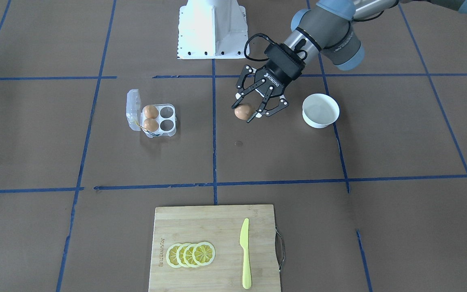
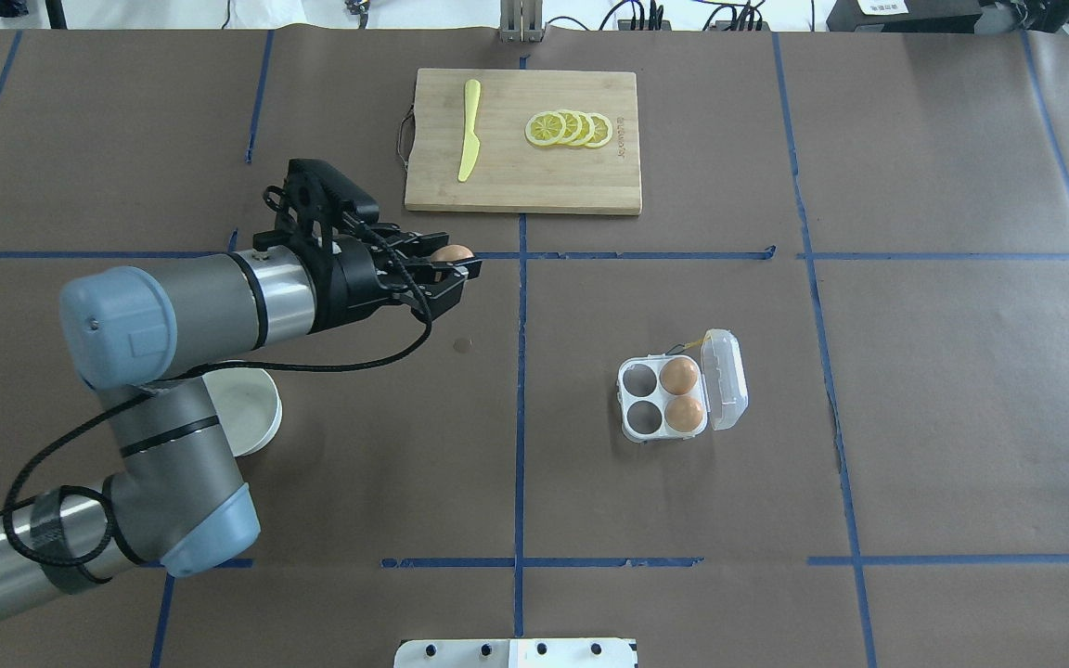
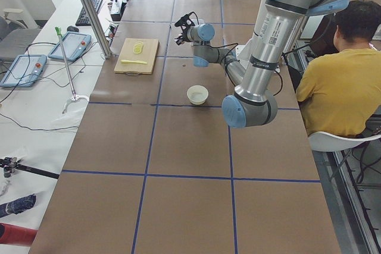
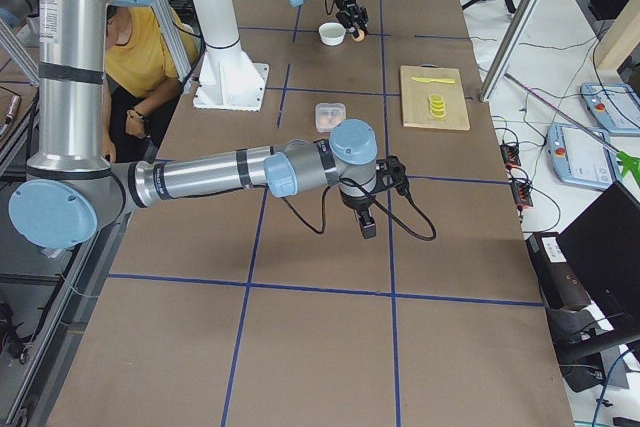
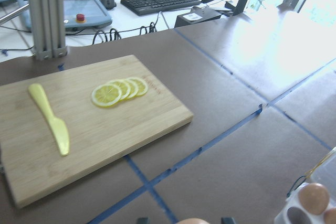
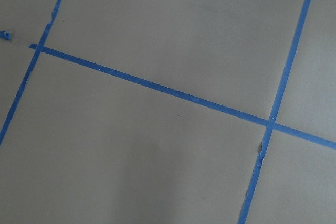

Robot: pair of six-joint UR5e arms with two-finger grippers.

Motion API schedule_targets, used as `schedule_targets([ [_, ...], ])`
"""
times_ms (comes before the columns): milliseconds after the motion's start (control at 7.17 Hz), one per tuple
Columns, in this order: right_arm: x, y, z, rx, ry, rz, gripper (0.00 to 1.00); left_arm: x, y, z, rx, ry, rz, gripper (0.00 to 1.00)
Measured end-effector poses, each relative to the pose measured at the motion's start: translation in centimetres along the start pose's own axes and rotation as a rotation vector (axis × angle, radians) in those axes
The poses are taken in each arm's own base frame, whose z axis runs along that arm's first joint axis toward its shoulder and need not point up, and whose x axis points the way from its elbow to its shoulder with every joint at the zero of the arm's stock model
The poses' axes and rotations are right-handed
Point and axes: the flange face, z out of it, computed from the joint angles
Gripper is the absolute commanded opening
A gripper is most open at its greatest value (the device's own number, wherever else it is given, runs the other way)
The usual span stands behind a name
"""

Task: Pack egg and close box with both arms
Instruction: 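Lift the egg with the left gripper and carry it toward the egg box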

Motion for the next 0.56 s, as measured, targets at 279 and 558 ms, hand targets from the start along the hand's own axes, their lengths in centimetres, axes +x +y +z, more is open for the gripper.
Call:
schedule_targets([
  [279,0.0,0.0,0.0,-0.001,0.0,0.001,1.0,6.0,0.7,5.0,0.078,0.042,0.058,0.0],
  [558,0.1,0.0,0.1,-0.002,0.001,0.002,1.0,10.6,2.5,10.1,0.108,0.066,0.109,0.0],
])
